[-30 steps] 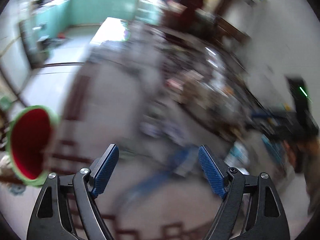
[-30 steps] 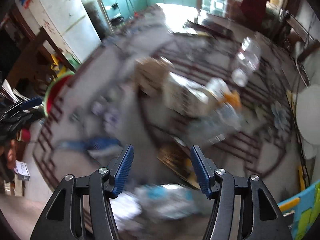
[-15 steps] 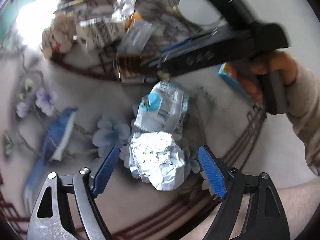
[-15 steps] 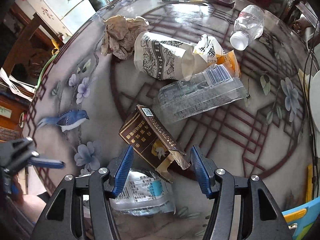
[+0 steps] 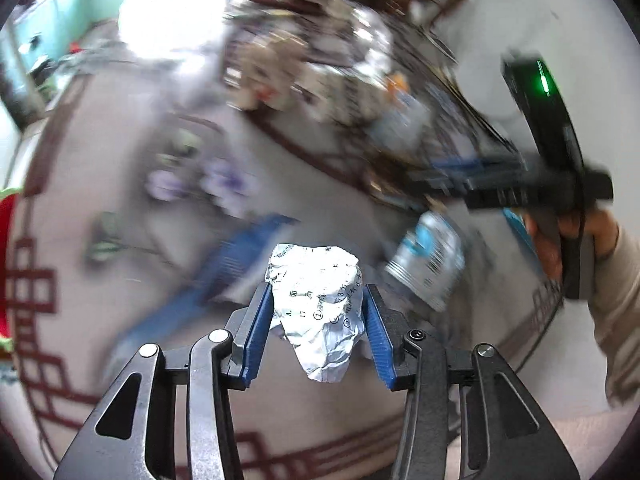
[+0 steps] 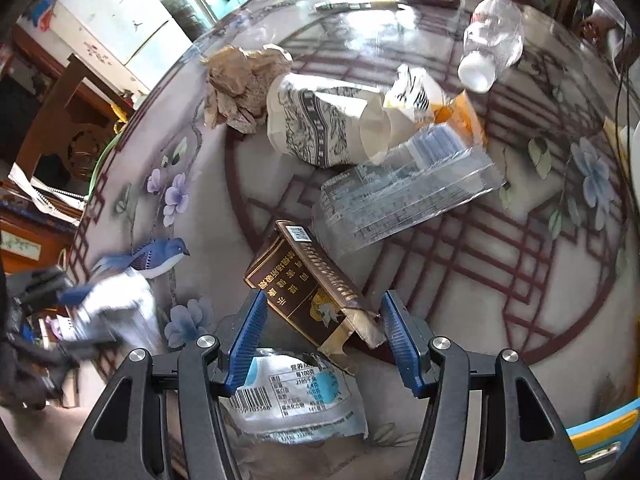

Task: Collect trash
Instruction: 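Grasp a silver foil wrapper with the left tool while the right tool grasps the brown cigarette box, then carry the foil wrapper and cigarette box over the red bucket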

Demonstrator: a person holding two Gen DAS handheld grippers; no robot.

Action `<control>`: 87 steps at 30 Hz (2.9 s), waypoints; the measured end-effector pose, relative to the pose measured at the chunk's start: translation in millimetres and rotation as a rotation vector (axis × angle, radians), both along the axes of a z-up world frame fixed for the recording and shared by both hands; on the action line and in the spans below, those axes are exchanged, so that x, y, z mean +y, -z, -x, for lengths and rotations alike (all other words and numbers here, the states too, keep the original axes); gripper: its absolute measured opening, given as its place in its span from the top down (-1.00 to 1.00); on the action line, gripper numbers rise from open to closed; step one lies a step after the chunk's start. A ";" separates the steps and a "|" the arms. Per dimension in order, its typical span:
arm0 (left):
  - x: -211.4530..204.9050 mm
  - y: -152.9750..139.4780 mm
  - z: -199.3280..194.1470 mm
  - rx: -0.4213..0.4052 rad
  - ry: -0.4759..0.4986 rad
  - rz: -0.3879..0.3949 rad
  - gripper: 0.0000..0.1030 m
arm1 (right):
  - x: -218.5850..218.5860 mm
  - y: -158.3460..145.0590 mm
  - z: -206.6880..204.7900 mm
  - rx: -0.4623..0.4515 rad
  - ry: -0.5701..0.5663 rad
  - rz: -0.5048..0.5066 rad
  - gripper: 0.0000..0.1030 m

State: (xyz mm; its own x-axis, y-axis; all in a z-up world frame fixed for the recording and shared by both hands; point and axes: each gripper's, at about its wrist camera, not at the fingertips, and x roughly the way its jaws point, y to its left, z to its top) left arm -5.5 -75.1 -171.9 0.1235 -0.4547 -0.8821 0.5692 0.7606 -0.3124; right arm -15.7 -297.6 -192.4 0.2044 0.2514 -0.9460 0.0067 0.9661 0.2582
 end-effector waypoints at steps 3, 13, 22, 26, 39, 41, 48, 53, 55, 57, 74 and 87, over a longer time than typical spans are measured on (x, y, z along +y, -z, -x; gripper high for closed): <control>23.4 -9.2 -13.9 -0.010 -0.079 0.017 0.14 | 10.5 5.3 0.0 0.007 -0.028 0.032 -0.13; 52.3 -19.1 -32.4 -0.043 -0.219 0.027 0.13 | 22.0 -3.6 3.5 -0.032 0.013 0.007 0.76; 62.4 -20.9 -41.4 -0.051 -0.234 0.024 0.13 | 22.1 -21.7 1.4 -0.073 0.116 -0.047 0.78; 68.1 -21.4 -44.9 -0.052 -0.239 0.024 0.12 | 24.7 -33.1 0.9 -0.096 0.167 -0.084 0.78; 96.3 -23.2 -58.4 -0.096 -0.242 -0.006 0.12 | 56.9 -72.3 -13.1 -0.168 0.198 -0.103 0.78; 100.6 -23.6 -60.3 -0.095 -0.237 0.001 0.12 | 64.4 -77.3 -15.5 -0.176 0.197 -0.104 0.78; 120.8 -19.4 -71.1 -0.078 -0.242 0.013 0.12 | 88.4 -85.5 -23.6 -0.196 0.207 -0.113 0.78; 137.0 -18.9 -79.6 -0.078 -0.244 0.014 0.12 | 106.1 -88.7 -31.4 -0.198 0.204 -0.114 0.78; 144.3 -17.9 -83.3 -0.078 -0.248 0.013 0.12 | 114.9 -89.5 -35.1 -0.197 0.201 -0.114 0.78; 151.0 -17.4 -86.6 -0.078 -0.250 0.011 0.12 | 122.5 -89.4 -38.6 -0.193 0.197 -0.119 0.78; 220.5 -1.0 -122.2 -0.059 -0.310 -0.011 0.12 | 208.7 -104.0 -84.1 -0.215 0.127 -0.152 0.78; 272.1 3.4 -142.2 -0.066 -0.406 -0.019 0.12 | 294.6 -99.9 -132.8 -0.204 -0.011 -0.193 0.78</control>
State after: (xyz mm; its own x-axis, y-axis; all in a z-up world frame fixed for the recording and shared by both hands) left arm 136.7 197.0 -175.3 0.3459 -0.3407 -0.8742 0.2397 0.9329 -0.2687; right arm 117.1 -3.1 -92.6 0.3817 0.4265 -0.8200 -0.0743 0.8984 0.4328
